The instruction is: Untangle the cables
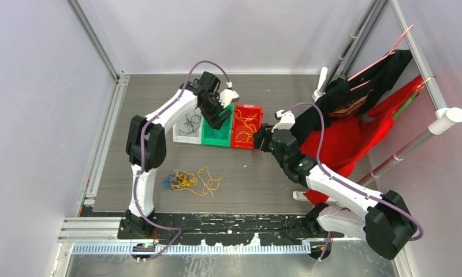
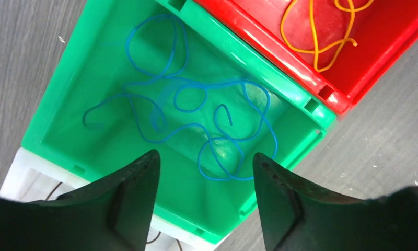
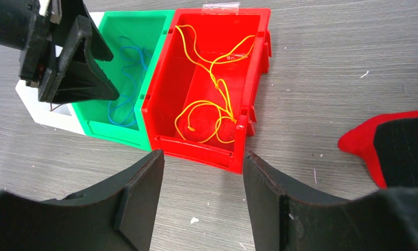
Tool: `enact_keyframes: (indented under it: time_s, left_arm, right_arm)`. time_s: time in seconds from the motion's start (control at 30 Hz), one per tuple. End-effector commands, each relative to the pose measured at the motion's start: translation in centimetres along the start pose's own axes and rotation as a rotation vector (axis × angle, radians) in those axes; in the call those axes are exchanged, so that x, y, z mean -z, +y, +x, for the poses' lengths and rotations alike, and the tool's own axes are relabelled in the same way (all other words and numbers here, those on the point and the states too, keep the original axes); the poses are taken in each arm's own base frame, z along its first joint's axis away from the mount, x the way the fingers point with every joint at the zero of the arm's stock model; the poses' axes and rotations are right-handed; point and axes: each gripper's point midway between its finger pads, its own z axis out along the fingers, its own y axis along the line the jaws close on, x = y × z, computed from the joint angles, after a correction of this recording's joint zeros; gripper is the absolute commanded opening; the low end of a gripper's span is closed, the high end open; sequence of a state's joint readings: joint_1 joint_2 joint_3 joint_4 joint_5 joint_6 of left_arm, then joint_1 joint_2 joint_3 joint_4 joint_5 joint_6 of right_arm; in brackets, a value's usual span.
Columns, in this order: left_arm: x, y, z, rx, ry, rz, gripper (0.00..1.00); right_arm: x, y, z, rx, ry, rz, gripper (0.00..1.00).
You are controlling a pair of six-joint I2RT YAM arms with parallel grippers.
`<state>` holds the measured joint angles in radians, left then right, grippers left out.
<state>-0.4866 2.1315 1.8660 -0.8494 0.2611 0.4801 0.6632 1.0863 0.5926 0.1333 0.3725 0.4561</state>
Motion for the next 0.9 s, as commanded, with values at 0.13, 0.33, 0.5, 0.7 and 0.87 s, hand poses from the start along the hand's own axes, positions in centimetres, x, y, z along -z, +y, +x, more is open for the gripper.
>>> enact_keyframes:
  time_s: [0.13,0.33,0.5,0.7,0.87]
  left_arm:
    - [6.2,-2.1,-4.0,0.039,-0.148,0.11,0.81]
    - [10.3,-3.8,-5.2,0.055,-0.198,0.146,0.95]
    - [14.8,-3.6,-2.7,0.128,-0.159,0.173,1.0]
    - [20.0,-4.4,6.6,0.178,-0.106,0.278,0.99]
    - [20.0,-7.9,16.4,0.191,0.008,0.36,0.94]
  right_arm:
    - [0.0,1.6,-2.1,-0.037,-0.048,-0.061,0.61]
    - [0.0,2.3,-2.5,-0.015,-0.039,-0.086,0.61]
    - [0.2,3.6,-2.6,0.008,-0.02,-0.152,0.64]
    - [0.4,5.4,-2.3,0.02,0.015,-0.242,0.66]
    - [0.4,6.9,-2.2,0.021,0.04,-0.311,0.66]
